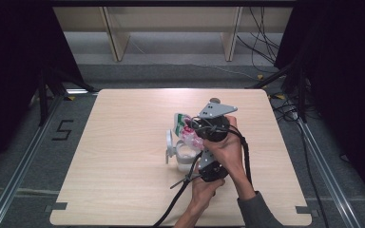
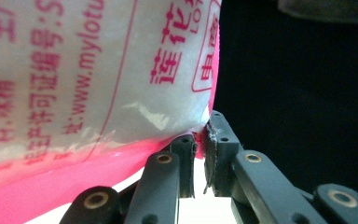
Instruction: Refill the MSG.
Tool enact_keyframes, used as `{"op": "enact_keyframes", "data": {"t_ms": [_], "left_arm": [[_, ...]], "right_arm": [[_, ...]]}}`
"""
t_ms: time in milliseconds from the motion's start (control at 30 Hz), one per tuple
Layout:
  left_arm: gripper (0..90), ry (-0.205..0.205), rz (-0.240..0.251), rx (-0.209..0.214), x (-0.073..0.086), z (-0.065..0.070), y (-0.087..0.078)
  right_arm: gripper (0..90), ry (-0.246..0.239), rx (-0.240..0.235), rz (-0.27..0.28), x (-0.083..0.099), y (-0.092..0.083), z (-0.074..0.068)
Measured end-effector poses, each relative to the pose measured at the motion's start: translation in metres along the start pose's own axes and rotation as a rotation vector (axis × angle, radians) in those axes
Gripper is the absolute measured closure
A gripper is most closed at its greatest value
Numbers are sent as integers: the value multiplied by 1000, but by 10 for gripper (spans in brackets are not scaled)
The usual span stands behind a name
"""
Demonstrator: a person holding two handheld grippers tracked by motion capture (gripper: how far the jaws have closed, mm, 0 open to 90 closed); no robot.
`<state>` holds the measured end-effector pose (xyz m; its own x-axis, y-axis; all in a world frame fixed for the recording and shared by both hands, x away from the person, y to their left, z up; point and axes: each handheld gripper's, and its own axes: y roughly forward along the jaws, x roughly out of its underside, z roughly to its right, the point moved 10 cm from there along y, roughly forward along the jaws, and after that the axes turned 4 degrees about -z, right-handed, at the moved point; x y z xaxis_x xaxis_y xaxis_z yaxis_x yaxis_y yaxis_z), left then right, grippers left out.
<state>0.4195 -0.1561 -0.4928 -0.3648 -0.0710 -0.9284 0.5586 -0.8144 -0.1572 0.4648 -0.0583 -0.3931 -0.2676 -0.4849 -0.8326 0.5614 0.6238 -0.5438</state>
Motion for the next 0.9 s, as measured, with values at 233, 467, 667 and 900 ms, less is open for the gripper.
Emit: {"op": "enact_keyframes", "data": {"t_ms": [233, 467, 667, 900], "left_arm": [[826, 6, 6, -2, -2, 2, 0], [826, 22, -2, -8, 1, 0, -1], [826, 85, -45, -26, 6, -5, -4], [826, 75, -34, -2, 6, -3, -4]], "right_arm": [[900, 4, 11, 9, -2, -1, 0], [900, -7, 0, -7, 0, 1, 0], [900, -5, -17, -10, 1, 3, -1], [900, -2, -32, -27, 3, 4, 0]]}}
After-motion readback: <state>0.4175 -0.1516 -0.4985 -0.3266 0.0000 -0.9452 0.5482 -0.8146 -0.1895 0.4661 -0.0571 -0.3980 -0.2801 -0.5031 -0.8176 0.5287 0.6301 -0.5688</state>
